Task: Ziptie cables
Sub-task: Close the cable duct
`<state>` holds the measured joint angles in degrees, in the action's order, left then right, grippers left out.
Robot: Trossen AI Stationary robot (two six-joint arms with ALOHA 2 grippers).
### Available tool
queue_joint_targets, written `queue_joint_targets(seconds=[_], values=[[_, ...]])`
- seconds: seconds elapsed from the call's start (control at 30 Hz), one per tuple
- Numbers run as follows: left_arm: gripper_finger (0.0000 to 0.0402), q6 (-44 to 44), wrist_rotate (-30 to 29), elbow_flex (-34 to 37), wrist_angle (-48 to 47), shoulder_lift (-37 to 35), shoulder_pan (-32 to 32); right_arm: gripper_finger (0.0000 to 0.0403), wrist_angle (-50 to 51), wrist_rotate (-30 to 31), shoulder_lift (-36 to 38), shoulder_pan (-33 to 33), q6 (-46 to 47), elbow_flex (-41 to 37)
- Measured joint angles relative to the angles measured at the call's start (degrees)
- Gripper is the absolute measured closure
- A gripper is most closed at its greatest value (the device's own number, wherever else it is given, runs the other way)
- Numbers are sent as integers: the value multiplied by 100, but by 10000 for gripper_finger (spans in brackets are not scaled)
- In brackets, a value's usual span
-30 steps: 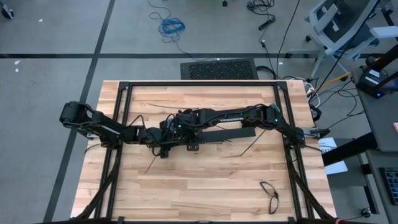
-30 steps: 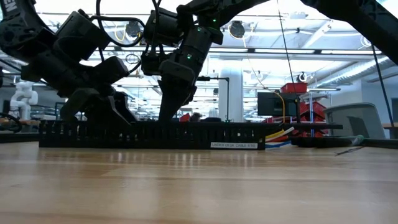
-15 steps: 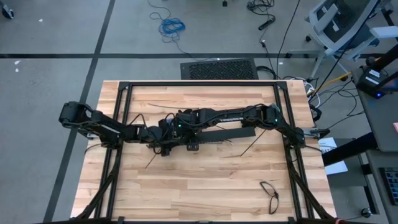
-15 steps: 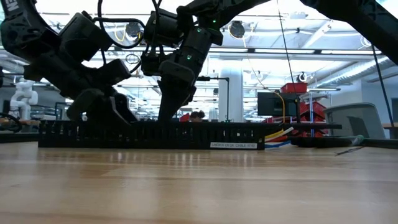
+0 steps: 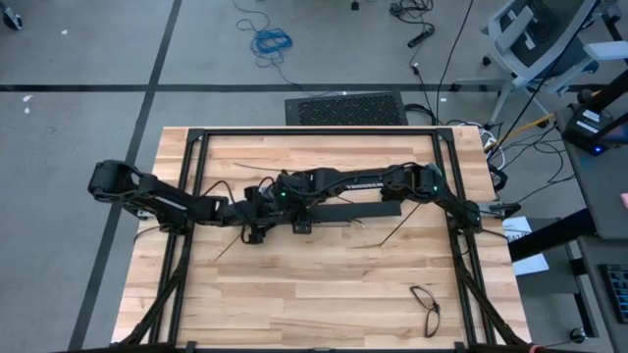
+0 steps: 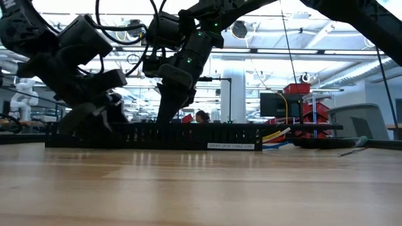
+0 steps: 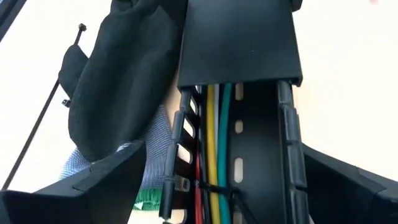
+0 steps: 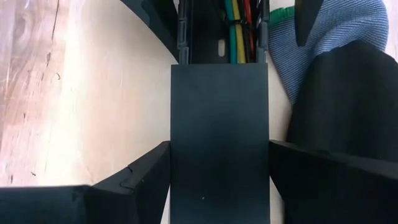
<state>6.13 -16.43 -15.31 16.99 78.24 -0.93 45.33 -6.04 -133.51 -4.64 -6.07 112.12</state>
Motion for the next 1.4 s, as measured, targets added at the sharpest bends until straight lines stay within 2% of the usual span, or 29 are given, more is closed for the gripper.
queue_joint_targets(seconds=[0.17, 0.37, 0.67, 0.83, 1.13, 1.4], values=[[27, 49, -105, 24, -264, -402, -72, 163, 35, -7, 0, -5, 1, 1], [27, 39, -142, 30, -1381, -1093, -107, 163, 189, -9, 0, -7, 68, 1], [27, -855, -155, 35, -2469, -1820, -107, 163, 505, 6, 9, 21, 66, 6], [27, -863, -150, 46, -2409, -2000, -107, 163, 469, -10, 11, 23, 61, -5], [27, -878, -69, 48, -2117, -1979, -111, 163, -192, -138, -1, 19, 71, -26], [27, -893, 480, 35, -2034, -1984, -102, 163, -445, -252, -24, 24, 22, -20]])
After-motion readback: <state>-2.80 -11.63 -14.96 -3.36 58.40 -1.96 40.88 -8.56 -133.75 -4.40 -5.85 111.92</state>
